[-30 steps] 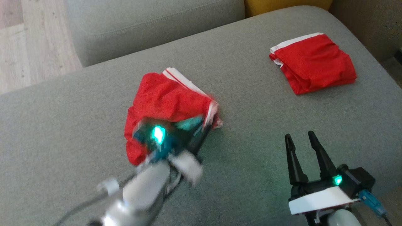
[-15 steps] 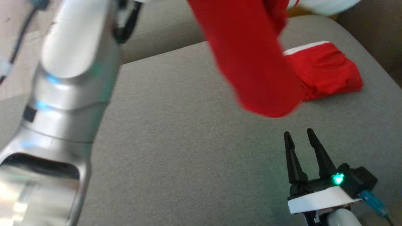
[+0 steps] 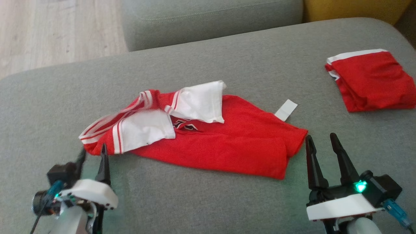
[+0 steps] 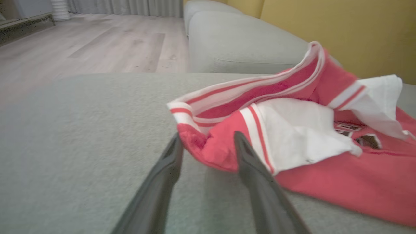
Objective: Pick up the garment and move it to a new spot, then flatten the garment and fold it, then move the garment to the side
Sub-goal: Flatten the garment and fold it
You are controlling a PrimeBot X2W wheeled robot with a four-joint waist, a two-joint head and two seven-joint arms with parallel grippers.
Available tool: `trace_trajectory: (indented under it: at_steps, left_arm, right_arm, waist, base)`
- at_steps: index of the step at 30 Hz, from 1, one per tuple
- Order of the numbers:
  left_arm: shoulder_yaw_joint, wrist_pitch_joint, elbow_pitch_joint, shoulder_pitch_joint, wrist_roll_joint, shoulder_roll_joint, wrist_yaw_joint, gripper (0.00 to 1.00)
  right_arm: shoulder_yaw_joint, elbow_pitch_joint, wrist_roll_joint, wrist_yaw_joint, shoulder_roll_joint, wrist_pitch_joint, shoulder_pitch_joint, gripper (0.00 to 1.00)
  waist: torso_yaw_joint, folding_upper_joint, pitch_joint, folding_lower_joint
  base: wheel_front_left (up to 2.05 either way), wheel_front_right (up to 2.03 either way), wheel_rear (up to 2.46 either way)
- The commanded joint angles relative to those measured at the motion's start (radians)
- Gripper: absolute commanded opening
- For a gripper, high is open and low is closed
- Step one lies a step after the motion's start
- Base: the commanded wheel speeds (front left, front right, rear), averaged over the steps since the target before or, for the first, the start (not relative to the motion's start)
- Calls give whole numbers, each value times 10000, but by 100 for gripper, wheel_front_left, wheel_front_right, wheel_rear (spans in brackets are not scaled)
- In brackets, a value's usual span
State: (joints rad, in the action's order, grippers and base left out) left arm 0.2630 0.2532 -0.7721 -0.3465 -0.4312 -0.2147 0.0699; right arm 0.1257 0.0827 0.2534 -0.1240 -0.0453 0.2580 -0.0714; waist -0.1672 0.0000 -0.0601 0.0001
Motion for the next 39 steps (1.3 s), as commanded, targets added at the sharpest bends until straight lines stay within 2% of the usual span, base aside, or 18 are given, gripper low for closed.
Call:
trace_trajectory:
  at_steps: [1,4,9,10,11,13,16,19,24,28,29,33,39]
  left_arm:
    - [-630,85,483,-457,26,-374,-151,100]
    - [-1096,85,1010,226,188,-426,-343,100]
    - [-1218,85,2641,393,1275,-777,-425,100]
    - [-1158,85,3024,255,1503,-844,-383,100]
    - [-930,85,3677,-137,1894,-1013,-160,100]
    - [-471,85,4136,-651,2351,-1232,94,100]
    - [573,-223,4468,-1586,2804,-1509,464,100]
    - [1773,-792,4590,-2528,2846,-1685,588,100]
    - [4974,-1855,4758,-3665,1739,-2364,603,100]
    - [6836,-2046,4633,-4557,1231,-2785,605,100]
    - [6836,-2046,4633,-4557,1231,-2785,605,100]
    - [8242,-1932,3986,-5329,934,-2832,606,100]
    - [9597,-1688,2746,-6285,457,-2469,607,100]
  right_arm:
    - [224,-360,-90,-67,-49,38,381,100]
    - [159,-379,-160,-67,-49,38,382,100]
    - [114,-339,-268,-67,-49,38,289,100]
    - [140,-328,-287,-67,-49,38,289,100]
    - [214,-323,-310,-67,-49,38,332,100]
    - [298,-332,-327,-67,-49,38,434,100]
    - [349,-362,-321,-67,-49,38,601,100]
    - [373,-369,-271,-67,-49,38,694,100]
    - [406,-366,-102,-67,-49,38,755,100]
    - [548,-344,-26,-67,-49,38,843,100]
    - [548,-344,-26,-67,-49,38,843,100]
    - [691,-305,50,-67,-49,38,1048,100]
    - [777,-294,73,-67,-49,38,1213,100]
  waist:
    - [191,0,-167,-1]
    - [390,0,-211,-1]
    - [689,0,-201,-1]
    - [703,0,-202,-1]
    - [659,0,-259,-1]
    - [534,0,-356,-1]
    - [277,0,-600,-1]
    - [-4,0,-840,-1]
    - [-486,0,-1114,-1]
    - [-775,0,-1292,-1]
    - [-775,0,-1292,-1]
    - [-1113,0,-1436,-1]
    - [-1485,0,-1769,-1]
  base:
    - [0,0,0]
    - [0,0,0]
    - [0,0,0]
    - [0,0,0]
    - [0,0,0]
    - [0,0,0]
    - [0,0,0]
    - [0,0,0]
    - [0,0,0]
    - [0,0,0]
    - [0,0,0]
    - [0,0,0]
    - [0,0,0]
